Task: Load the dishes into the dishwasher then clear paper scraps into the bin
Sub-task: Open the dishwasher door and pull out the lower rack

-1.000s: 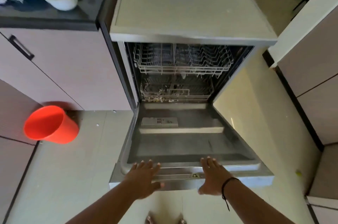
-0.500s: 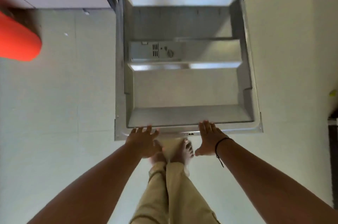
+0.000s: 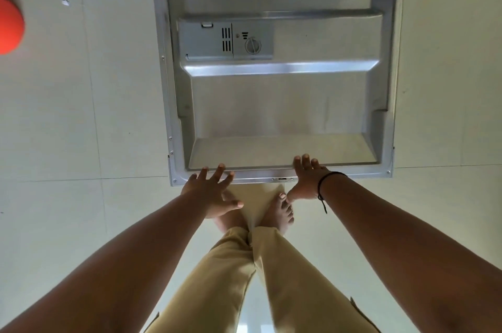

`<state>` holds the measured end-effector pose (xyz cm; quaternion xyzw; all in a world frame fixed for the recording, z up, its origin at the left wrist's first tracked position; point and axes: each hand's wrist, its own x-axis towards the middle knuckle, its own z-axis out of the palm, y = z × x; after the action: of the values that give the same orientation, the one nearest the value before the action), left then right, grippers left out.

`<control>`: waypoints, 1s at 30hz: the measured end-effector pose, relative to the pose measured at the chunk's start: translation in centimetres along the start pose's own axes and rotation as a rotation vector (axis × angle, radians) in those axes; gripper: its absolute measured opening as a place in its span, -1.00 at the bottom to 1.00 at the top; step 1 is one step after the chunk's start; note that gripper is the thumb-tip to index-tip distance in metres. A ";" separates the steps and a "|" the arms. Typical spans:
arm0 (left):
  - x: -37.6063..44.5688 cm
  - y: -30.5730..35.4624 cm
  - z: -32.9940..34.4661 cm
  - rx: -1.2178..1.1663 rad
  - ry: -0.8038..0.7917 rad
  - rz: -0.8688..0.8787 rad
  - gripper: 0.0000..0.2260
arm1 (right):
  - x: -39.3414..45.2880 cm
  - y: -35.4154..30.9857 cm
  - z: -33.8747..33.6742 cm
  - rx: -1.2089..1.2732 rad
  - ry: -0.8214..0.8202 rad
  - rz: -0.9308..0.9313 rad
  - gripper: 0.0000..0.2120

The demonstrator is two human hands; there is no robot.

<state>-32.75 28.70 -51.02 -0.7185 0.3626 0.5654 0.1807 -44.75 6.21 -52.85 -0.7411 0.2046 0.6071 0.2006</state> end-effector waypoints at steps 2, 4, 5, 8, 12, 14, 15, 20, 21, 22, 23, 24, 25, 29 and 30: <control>-1.2 0.0 -0.8 -0.024 0.039 0.003 -0.22 | -1.3 0.0 -0.4 0.021 0.024 0.004 0.04; -3.5 0.1 -2.3 0.003 0.129 0.038 -0.22 | -3.9 0.0 -1.1 0.049 0.082 0.013 -0.02; -4.8 0.1 -3.0 0.035 0.170 0.071 -0.23 | -5.3 0.2 -1.3 0.068 0.114 0.009 -0.05; -9.4 0.4 -6.5 0.084 0.262 0.126 -0.26 | -10.2 0.8 -3.0 0.090 0.246 -0.010 -0.14; -12.1 0.4 -13.6 0.045 0.374 0.061 -0.27 | -13.8 1.7 -8.4 0.087 0.399 0.020 -0.22; -12.3 0.6 -17.7 0.021 0.423 0.023 -0.25 | -14.2 2.1 -11.9 0.087 0.436 0.004 -0.28; -12.2 0.7 -19.4 0.010 0.445 0.007 -0.24 | -14.2 2.2 -13.7 0.078 0.451 -0.005 -0.31; -9.6 0.7 -30.6 -0.043 0.654 -0.060 -0.23 | -12.4 3.0 -26.6 -0.064 0.688 -0.083 -0.34; -8.8 0.5 -32.8 -0.058 0.688 -0.073 -0.26 | -12.0 3.2 -29.3 -0.068 0.738 -0.091 -0.34; -8.1 0.4 -34.7 -0.055 0.714 -0.082 -0.27 | -11.5 3.3 -31.9 -0.063 0.774 -0.094 -0.34; -7.5 0.3 -36.6 -0.039 0.734 -0.091 -0.27 | -11.1 3.5 -34.4 -0.059 0.798 -0.093 -0.34; -6.8 0.1 -38.3 -0.013 0.755 -0.102 -0.26 | -10.6 3.7 -36.7 -0.064 0.822 -0.086 -0.33; -6.3 -0.3 -39.8 0.017 0.781 -0.113 -0.25 | -10.2 3.9 -38.7 -0.067 0.855 -0.069 -0.32; -3.8 -2.6 -44.7 0.049 0.839 -0.186 -0.22 | -8.1 5.3 -45.2 -0.051 0.898 0.002 -0.25; -3.3 -3.1 -45.5 0.047 0.837 -0.202 -0.22 | -7.6 5.5 -46.2 -0.052 0.890 0.018 -0.22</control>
<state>0.19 1.41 -34.98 -0.9135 0.3452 0.1963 0.0890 -11.35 -23.12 -37.20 -0.9333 0.2622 0.2356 0.0693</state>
